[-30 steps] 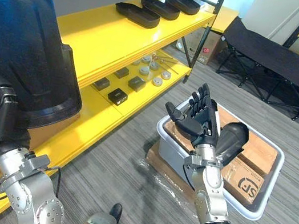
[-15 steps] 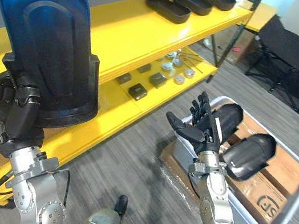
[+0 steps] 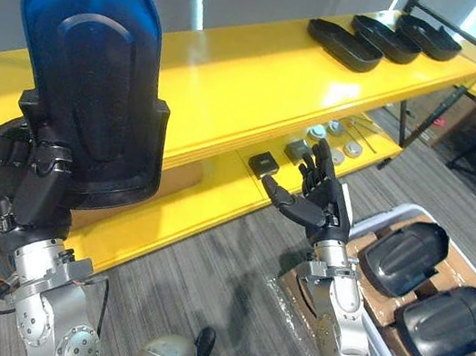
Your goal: Walk over and take three plastic housings, then place them on the shelf
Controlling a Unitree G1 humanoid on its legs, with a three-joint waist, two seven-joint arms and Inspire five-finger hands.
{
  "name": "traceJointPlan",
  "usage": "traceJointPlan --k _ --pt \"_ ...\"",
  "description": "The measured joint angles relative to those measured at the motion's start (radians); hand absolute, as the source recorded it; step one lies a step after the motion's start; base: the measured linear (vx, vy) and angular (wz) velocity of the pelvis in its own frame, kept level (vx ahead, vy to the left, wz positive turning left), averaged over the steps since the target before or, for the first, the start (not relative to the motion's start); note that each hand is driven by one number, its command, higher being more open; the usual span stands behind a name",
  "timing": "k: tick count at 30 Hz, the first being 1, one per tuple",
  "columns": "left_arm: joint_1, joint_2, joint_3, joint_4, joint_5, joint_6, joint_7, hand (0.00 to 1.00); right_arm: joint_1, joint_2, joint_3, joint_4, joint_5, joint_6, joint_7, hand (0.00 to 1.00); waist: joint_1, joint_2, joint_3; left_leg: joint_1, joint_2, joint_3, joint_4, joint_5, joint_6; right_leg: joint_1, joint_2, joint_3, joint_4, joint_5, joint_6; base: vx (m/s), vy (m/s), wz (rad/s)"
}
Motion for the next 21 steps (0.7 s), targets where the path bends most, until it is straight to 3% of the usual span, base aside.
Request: traceJointPlan --k 1,3,5,6,7,8,10,11,12,14,15,16,17,19,21 --pt "-0.006 0.007 -0.001 0.001 0.000 -0.005 0.003 0.00 -0.006 -0.005 0.003 -0.006 0.007 -0.001 0.012 1.00 -0.003 0.003 0.002 0.014 0.004 -0.010 0.002 -0.020 0.016 -0.055 0.054 0.017 -0.070 -0.053 -0.013 0.05 0.002 0.23" --pt "-0.031 0.023 -0.009 0.017 0.000 -0.014 0.012 0.00 -0.013 -0.019 0.004 -0.028 0.018 -0.001 0.012 1.00 -0.005 0.010 0.006 0.016 0.014 -0.010 0.008 -0.032 0.016 -0.121 0.112 0.055 -0.178 -0.056 -0.019 0.05 -0.022 0.17" --pt "-0.092 0.050 -0.020 0.077 0.000 -0.023 0.036 0.00 -0.035 -0.033 0.004 -0.059 0.019 -0.003 0.000 1.00 -0.019 0.022 0.017 0.028 0.027 -0.010 0.014 -0.047 0.018 -0.204 0.170 0.150 -0.350 -0.012 0.037 0.09 -0.070 0.17" --pt "-0.097 0.051 -0.020 0.082 0.000 -0.023 0.038 0.00 -0.038 -0.033 0.004 -0.060 0.019 -0.003 -0.002 1.00 -0.022 0.021 0.017 0.030 0.027 -0.010 0.014 -0.049 0.018 -0.209 0.172 0.158 -0.360 -0.005 0.040 0.16 -0.106 0.14" --pt "-0.143 0.067 -0.027 0.137 0.001 -0.024 0.051 0.00 -0.049 -0.032 0.003 -0.092 0.016 -0.008 -0.017 1.00 -0.035 0.013 0.034 0.057 0.016 -0.022 0.030 -0.074 0.012 -0.246 0.173 0.238 -0.457 0.066 0.053 0.22 -0.145 0.28" --pt "-0.166 0.077 -0.032 0.169 0.001 -0.025 0.059 0.00 -0.048 -0.033 0.000 -0.117 0.011 -0.015 -0.029 1.00 -0.055 0.003 0.039 0.065 0.005 -0.048 0.066 -0.103 -0.005 -0.258 0.168 0.294 -0.510 0.096 0.072 0.31 -0.214 0.59" --pt "-0.176 0.087 -0.052 0.190 0.001 -0.024 0.060 0.00 -0.047 -0.034 -0.023 -0.156 -0.002 -0.016 -0.034 1.00 -0.088 -0.009 0.044 0.073 -0.010 -0.097 0.125 -0.162 -0.028 -0.230 0.167 0.366 -0.566 0.105 0.084 0.30 -0.237 0.77" --pt "-0.179 0.095 -0.070 0.189 0.005 -0.024 0.060 0.00 -0.045 -0.035 -0.054 -0.181 -0.002 -0.025 -0.033 1.00 -0.098 -0.023 0.041 0.073 -0.012 -0.119 0.175 -0.228 -0.024 -0.181 0.169 0.398 -0.603 0.103 0.082 0.32 -0.308 0.94" --pt "-0.181 0.104 -0.084 0.190 0.006 -0.024 0.061 0.00 -0.047 -0.043 -0.090 -0.202 -0.002 -0.039 -0.031 1.00 -0.108 -0.030 0.032 0.068 0.018 -0.104 0.236 -0.296 -0.029 -0.135 0.182 0.381 -0.613 0.144 0.070 0.40 -0.394 1.04" --pt "-0.165 0.105 -0.092 0.190 0.011 -0.024 0.068 0.00 -0.046 -0.077 -0.136 -0.217 0.002 -0.056 -0.029 1.00 -0.110 0.010 0.009 0.062 0.122 -0.025 0.299 -0.358 -0.044 -0.119 0.226 0.324 -0.567 0.142 0.047 0.37 -0.325 0.89" --pt "-0.174 0.095 -0.091 0.200 0.014 -0.016 0.070 0.00 -0.046 -0.103 -0.173 -0.222 0.031 -0.057 -0.013 1.00 -0.116 0.035 0.010 0.001 0.161 0.049 0.463 -0.369 -0.086 -0.108 0.236 0.277 -0.521 0.144 -0.014 0.34 -0.224 0.80" --pt "-0.174 0.090 -0.090 0.201 0.016 -0.004 0.072 0.00 -0.045 -0.115 -0.188 -0.221 0.049 -0.056 -0.011 1.00 -0.116 0.046 0.012 -0.030 0.178 0.077 0.544 -0.361 -0.099 -0.088 0.243 0.263 -0.518 0.126 -0.025 0.54 -0.282 0.90" --pt "-0.174 0.081 -0.083 0.211 0.018 0.021 0.074 0.00 -0.044 -0.130 -0.215 -0.221 0.078 -0.053 -0.005 1.00 -0.118 0.067 0.030 -0.085 0.231 0.149 0.718 -0.351 -0.134 -0.011 0.257 0.226 -0.532 0.113 -0.036 0.45 -0.215 0.57" --pt "-0.171 0.079 -0.074 0.237 0.018 0.043 0.077 0.00 -0.039 -0.130 -0.232 -0.220 0.096 -0.056 0.012 1.00 -0.114 0.069 0.034 -0.113 0.308 0.265 0.757 -0.361 -0.146 0.098 0.261 0.189 -0.586 0.105 -0.045 0.42 -0.204 0.54" --pt "-0.172 0.074 -0.085 0.243 0.019 0.047 0.071 0.00 -0.039 -0.136 -0.247 -0.226 0.084 -0.081 0.031 1.00 -0.114 0.062 0.031 -0.154 0.326 0.316 0.615 -0.345 -0.172 0.163 0.242 0.147 -0.642 0.105 -0.045 0.35 -0.107 0.54"
